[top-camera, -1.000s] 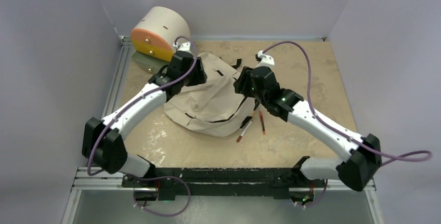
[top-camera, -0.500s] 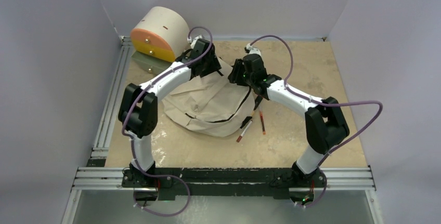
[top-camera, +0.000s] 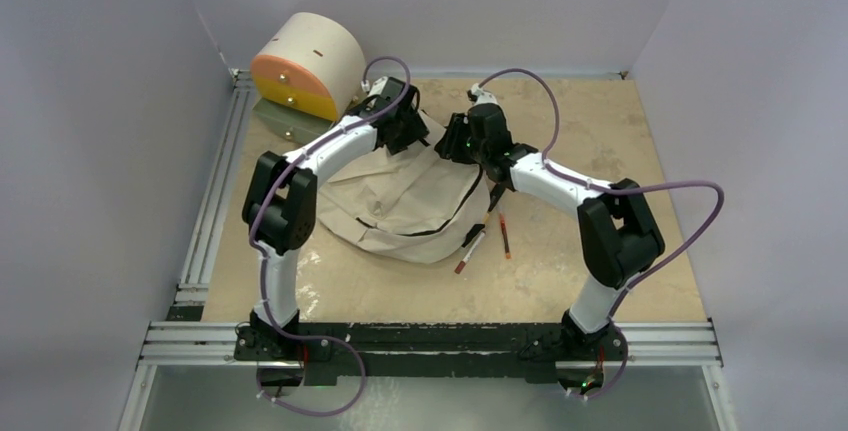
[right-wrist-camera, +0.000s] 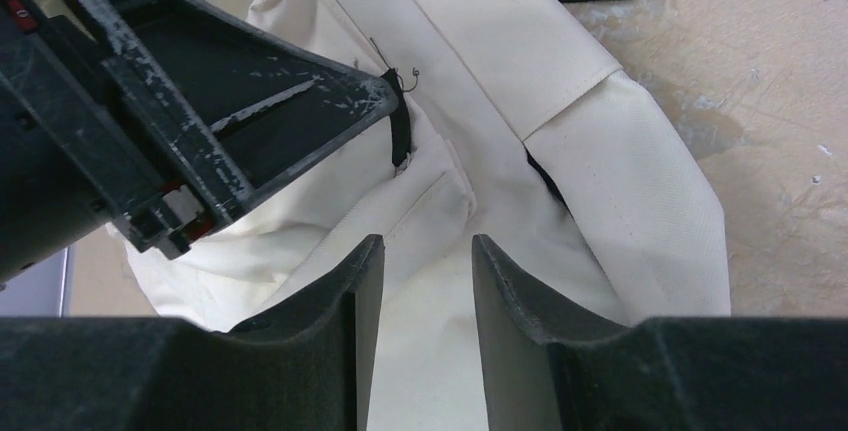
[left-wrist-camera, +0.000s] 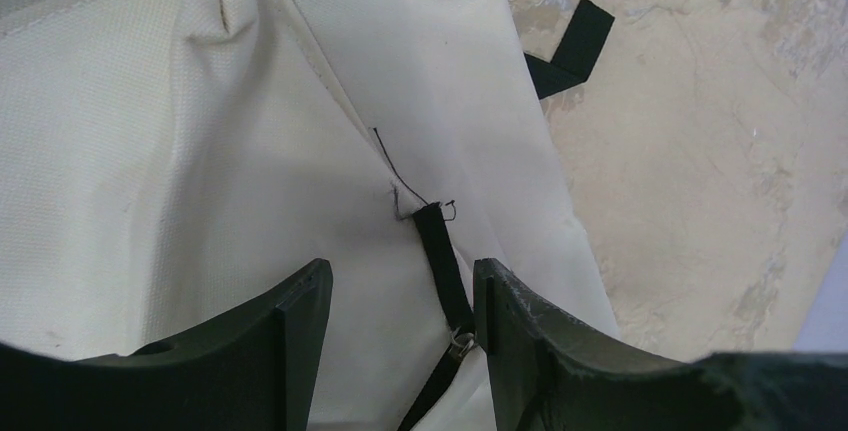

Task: Pack the student bag
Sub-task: Unzip the student bag at the center of the board.

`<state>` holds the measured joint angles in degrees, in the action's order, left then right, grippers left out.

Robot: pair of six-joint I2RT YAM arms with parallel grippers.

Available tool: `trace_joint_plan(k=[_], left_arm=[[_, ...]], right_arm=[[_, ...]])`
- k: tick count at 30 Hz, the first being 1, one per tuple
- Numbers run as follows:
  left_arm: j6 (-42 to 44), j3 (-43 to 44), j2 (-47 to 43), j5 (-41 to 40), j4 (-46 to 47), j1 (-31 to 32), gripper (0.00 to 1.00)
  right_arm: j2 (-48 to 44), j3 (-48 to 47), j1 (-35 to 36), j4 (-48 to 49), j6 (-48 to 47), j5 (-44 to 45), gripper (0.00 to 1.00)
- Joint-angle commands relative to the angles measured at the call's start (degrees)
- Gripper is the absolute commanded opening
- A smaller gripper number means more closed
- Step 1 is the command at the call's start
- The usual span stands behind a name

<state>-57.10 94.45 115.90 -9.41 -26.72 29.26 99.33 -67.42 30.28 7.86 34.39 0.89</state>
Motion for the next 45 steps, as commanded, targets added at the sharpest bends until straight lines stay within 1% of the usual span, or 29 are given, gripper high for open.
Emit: trace_joint_plan(k=[1,7,14,20,23,26,31,32,33,37,41,45], left_arm=[[-2.66,3.46,1.45,0.25,0.27,-0.34,0.53],[-3.33,4.49,2.59,1.06,0.60,-0.13,0.53],[-1.27,7.60,5.35,1.25,0.39,0.32,0.52],[-0.16,7.68,6.74,2.76,2.23,0.79,0.46],[0.64,7.69,7.30,3.63,3.48,0.97,0.39],[1.78,7.29,7.32,4.65,5.02,0.90,0.28],[3.97,5.82,6.60,6.39,7.66,0.98,0.04],[4.35,5.64,6.41,6.35,7.89,0.97,0.00],[4.85,5.42,6.18,6.34,8.05,0.94,0.00],[7.98,4.36,4.53,6.48,9.68,0.92,0.00],[11.07,2.24,1.24,5.54,11.34,0.97,0.00],[13.33,-1.07,-3.02,4.38,13.81,0.93,0.00]], right_arm=[[1.42,-0.14,-0.31,3.33,-0.40,-0.80,0.39],[3.89,-0.52,-0.55,4.28,-0.48,-2.04,0.35],[5.04,0.06,-0.57,5.30,-0.31,-3.43,0.27],[5.42,0.27,-0.53,5.68,-0.18,-3.86,0.24],[5.35,0.31,-0.58,5.68,-0.19,-4.01,0.23],[5.22,0.40,-0.55,5.55,-0.20,-3.58,0.22],[5.26,0.44,-0.52,5.16,-0.20,-3.13,0.22],[5.26,0.54,-0.57,5.09,-0.20,-3.04,0.22],[5.14,0.66,-0.53,5.00,-0.26,-2.89,0.22],[3.54,1.50,-0.61,4.79,0.20,-1.46,0.27],[0.01,2.81,-0.66,4.86,0.49,0.52,0.37],[-1.85,3.79,-0.64,4.63,0.47,1.13,0.41]])
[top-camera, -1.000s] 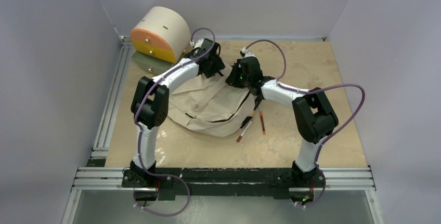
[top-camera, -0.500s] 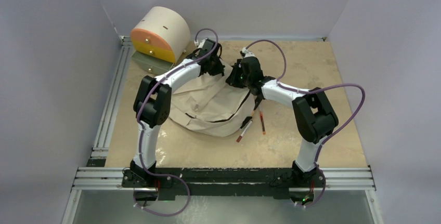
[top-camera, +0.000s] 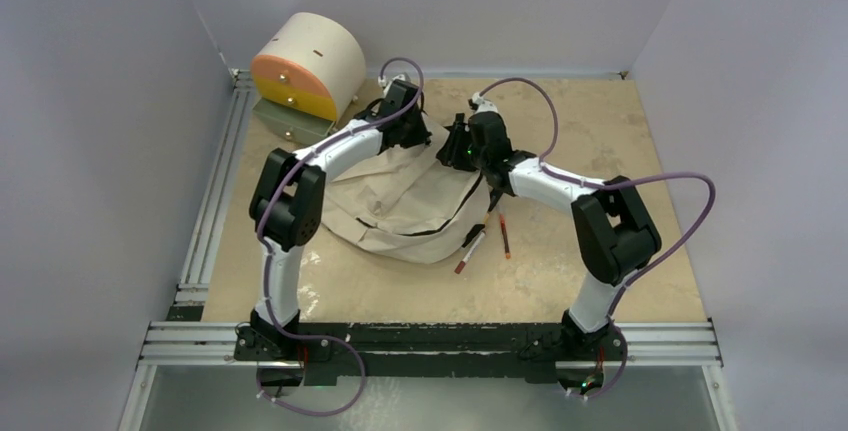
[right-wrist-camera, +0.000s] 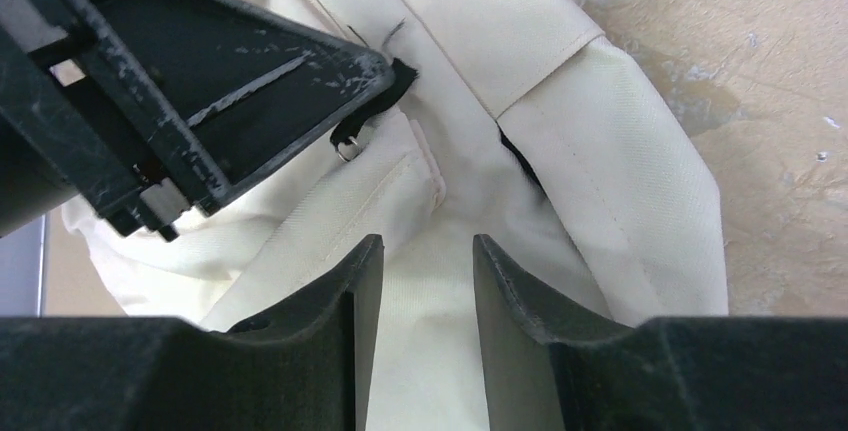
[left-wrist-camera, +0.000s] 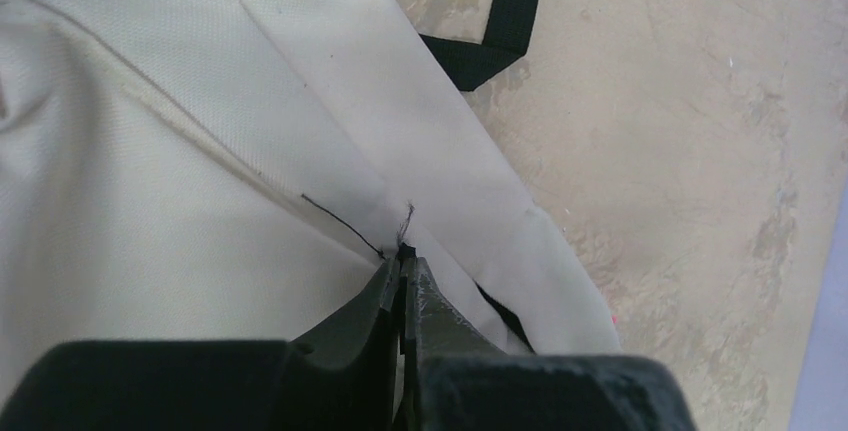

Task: Pack the student bag
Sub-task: Unzip the student bag at the center of the board.

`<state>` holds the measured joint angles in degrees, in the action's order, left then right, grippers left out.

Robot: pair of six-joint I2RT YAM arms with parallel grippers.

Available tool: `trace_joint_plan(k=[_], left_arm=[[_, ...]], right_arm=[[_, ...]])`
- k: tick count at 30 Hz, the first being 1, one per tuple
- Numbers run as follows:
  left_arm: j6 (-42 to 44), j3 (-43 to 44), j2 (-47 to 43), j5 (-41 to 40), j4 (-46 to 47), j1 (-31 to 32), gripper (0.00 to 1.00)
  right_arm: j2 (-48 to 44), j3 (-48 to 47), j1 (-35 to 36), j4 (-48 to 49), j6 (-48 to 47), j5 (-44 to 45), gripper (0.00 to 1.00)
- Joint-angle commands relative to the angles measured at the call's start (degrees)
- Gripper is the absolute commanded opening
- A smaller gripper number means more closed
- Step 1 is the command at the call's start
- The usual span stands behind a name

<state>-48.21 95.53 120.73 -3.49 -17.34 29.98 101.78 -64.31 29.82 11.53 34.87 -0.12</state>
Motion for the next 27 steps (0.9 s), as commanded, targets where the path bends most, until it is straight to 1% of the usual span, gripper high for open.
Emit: trace_joint_plan(k=[1,7,14,19,22,27], left_arm=[[4.96,-2.71,-8.51,-1.95,4.77,0.20,0.00],[8.07,-3.47,-11.35,-3.63,5.32,0.21,0.00],[9.31,-5.26,-13.50,-4.50,5.83,0.34,0.00],[9.45,-6.77,-14.01,-4.41,6.07,0.28,0.00],[9.42,-7.10,-14.11,-3.28,5.52,0.22,0.00],[8.25,-8.87,-15.54,-3.22,3.21,0.24,0.00]], right_arm=[[-4.52,0.82,-0.20,0.95,0.17,2.19,0.42],[-5.86,2.04,-0.20,1.54,1.33,2.06,0.46],[-5.80,1.85,-0.20,1.48,2.35,1.97,0.50],[-5.34,0.89,-0.25,1.71,3.33,2.25,0.57],[-4.39,-1.36,-0.84,0.86,3.24,3.10,0.60],[0.32,-9.23,-2.00,-3.57,-0.39,0.26,0.58]])
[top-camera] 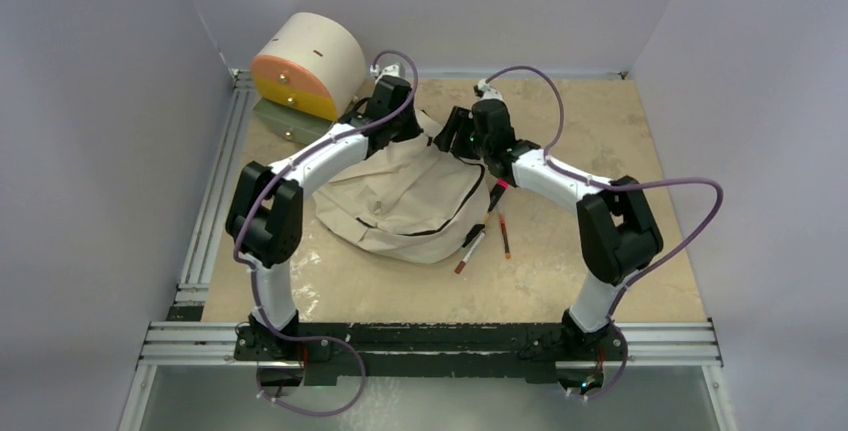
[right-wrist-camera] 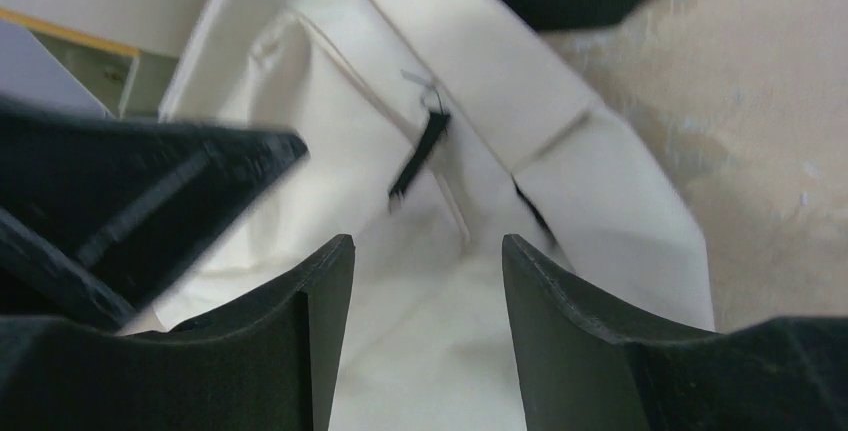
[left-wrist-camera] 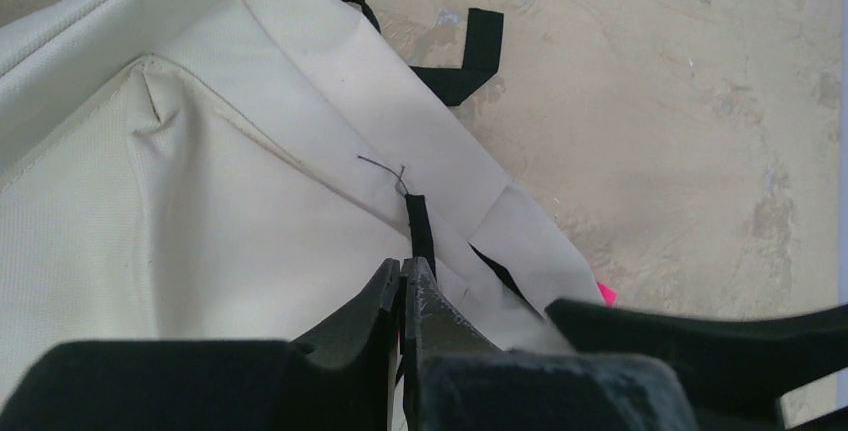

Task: Pack the student bag
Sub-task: Unzip the student bag at the center of the board.

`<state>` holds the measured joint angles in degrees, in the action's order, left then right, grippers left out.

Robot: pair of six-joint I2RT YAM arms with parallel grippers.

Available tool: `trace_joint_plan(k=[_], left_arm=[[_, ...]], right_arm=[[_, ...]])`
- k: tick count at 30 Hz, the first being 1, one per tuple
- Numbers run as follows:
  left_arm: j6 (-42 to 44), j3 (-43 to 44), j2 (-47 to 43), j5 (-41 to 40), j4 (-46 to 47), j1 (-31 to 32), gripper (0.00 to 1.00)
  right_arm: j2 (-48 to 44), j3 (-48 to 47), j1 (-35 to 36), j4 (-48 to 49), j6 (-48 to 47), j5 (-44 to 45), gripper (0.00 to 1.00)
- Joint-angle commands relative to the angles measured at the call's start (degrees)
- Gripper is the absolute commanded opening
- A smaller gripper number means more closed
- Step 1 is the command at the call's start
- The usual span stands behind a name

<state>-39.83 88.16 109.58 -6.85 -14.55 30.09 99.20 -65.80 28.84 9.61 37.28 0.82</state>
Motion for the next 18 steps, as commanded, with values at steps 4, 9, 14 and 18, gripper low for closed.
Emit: trace_joint_plan(k=[4,9,14,18], left_arm=[[-0.55,-5.16,-7.27,0.33,1.27,0.11,0.08],[0.02,-7.46,-9.45,-0.03,1.95,0.06,0.24],[0.11,-7.48,-9.75,-0.35,1.42,0.06,0.25],[0.11,-7.56,-9.52,-0.35,1.19,0.06,0.25]], right_arm=[[8.86,-14.90,-1.07,-7.06,-6.42,-2.54,0.58],[13.23,-20.08,-1.07,-9.52,-7.99,-4.01,0.57],[16.89,-24.00,-1.02,-10.75,-9.28,-7.94,0.55],[19.36,-26.65,-1.07,-12.40,-10.73,-10.38,0.49]])
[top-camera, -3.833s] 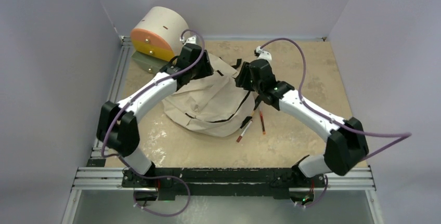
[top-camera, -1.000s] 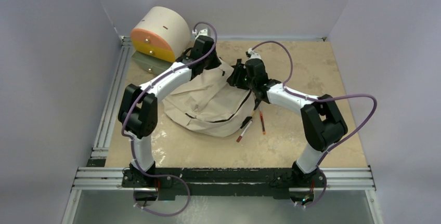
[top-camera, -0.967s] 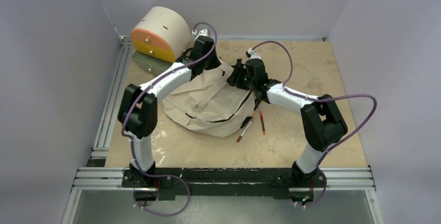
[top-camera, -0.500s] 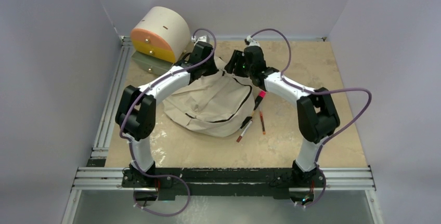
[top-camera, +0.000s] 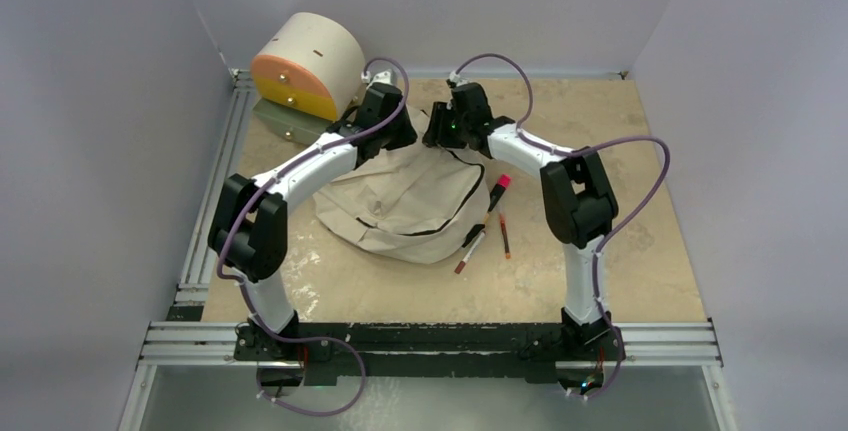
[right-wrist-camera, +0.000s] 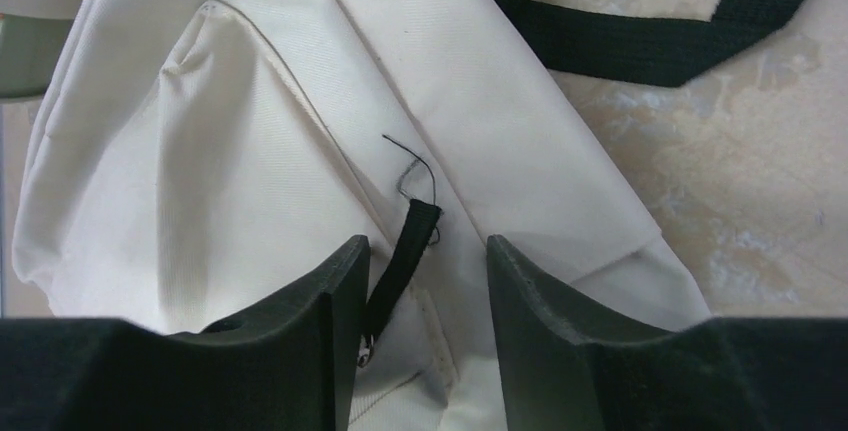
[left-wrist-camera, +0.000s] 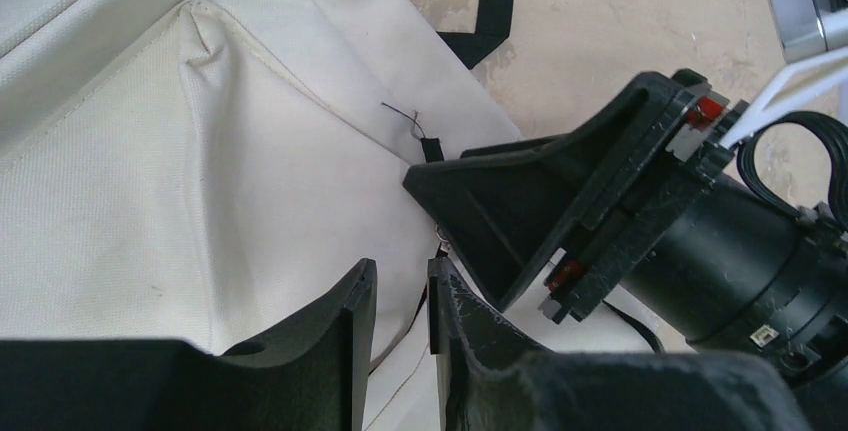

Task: Pack the student bag
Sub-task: Unzip the student bag at the center of the board.

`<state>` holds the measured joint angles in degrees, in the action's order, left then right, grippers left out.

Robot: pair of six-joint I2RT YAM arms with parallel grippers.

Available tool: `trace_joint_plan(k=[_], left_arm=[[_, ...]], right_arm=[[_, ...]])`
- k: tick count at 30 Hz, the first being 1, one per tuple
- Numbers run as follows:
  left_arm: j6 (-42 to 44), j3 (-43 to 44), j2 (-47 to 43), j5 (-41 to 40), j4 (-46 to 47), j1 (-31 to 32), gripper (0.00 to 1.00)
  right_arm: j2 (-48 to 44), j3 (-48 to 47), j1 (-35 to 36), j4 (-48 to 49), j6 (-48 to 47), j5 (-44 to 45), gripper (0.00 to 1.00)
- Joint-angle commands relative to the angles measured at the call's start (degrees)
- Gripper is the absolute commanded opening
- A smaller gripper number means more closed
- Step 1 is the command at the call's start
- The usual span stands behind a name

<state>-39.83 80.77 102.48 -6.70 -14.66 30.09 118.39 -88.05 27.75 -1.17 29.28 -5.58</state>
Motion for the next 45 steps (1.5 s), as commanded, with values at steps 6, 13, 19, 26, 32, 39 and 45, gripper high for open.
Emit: trace_joint_plan(k=[6,13,19,26,32,39,45], left_arm=[[-0.28,0.04,-1.66,-0.21,1.15,-0.03,0.25],[-1.50,1.15,-0.18,1.43,0.14,-0.73,0.27],[-2.54,2.22,0.74,2.77,0.03,-1.23,0.31],[-4.94,5.27,3.30,4.51,0.34,-1.70,0.39],[-2.80,4.48,4.86,9.93,7.22,-1.70,0.36],[1.96,-5.25,3.10,17.60,20.55,-1.70,0.30],[0.00,-7.98,1.53,15.84,22.24,-2.16,0.30]], right_arm=[[-0.13,-3.88,0.07,0.11,-3.89,-5.88,0.25],[-5.36,1.37,0.03,6.09,-4.04,-4.88,0.00],[-10.71,7.42,-0.04,12.76,-4.31,-4.00,0.00],[-12.06,10.57,-0.06,15.17,-5.01,-5.44,0.00],[-12.11,11.75,-0.15,16.20,-4.22,-5.80,0.00],[-13.31,12.15,-1.95,16.09,0.76,-6.56,0.00],[-14.14,14.11,-2.26,17.77,-2.34,-9.21,0.00]])
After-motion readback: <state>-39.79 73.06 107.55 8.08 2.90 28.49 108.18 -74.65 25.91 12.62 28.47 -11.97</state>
